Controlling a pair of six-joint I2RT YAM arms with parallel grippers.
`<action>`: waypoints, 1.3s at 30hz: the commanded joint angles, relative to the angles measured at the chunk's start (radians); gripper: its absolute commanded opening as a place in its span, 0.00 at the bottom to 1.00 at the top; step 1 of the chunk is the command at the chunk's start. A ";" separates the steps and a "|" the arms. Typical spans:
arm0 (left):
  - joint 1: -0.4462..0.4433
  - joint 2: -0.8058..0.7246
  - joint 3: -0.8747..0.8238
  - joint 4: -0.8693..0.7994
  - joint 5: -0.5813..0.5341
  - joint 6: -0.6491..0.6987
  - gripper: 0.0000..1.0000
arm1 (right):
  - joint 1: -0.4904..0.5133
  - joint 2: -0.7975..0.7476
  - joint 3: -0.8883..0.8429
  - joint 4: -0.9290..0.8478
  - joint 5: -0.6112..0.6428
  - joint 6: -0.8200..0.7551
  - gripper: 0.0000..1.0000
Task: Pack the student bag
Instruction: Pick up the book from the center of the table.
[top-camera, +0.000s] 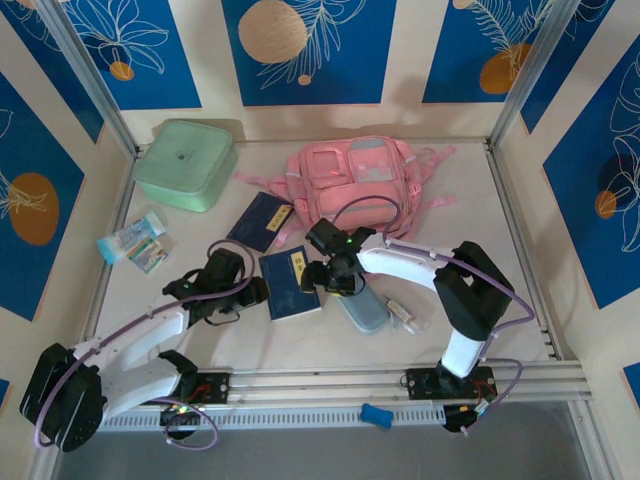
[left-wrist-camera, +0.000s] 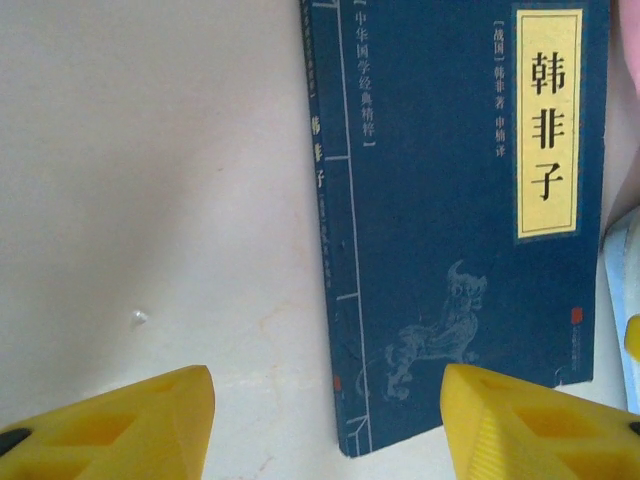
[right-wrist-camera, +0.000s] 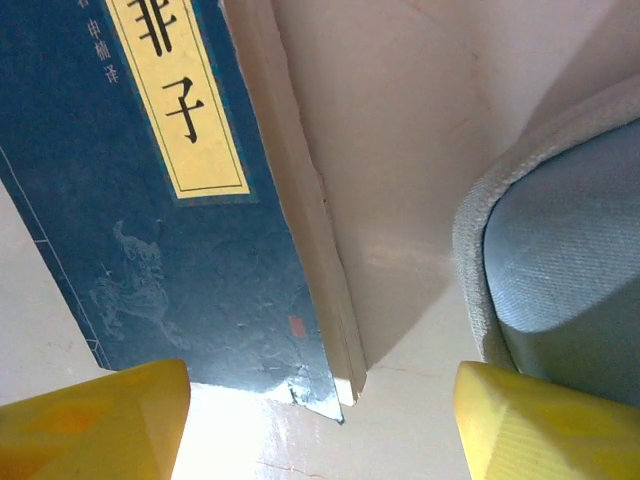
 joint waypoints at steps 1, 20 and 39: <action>0.012 0.031 -0.008 0.059 0.019 -0.016 0.59 | 0.057 0.023 0.059 -0.045 0.029 -0.009 0.72; 0.011 0.190 -0.041 0.202 0.103 -0.026 0.44 | 0.014 0.202 0.146 0.094 -0.136 -0.071 0.74; 0.011 0.215 -0.049 0.184 0.091 -0.005 0.37 | 0.013 0.074 0.047 0.166 -0.319 -0.080 0.64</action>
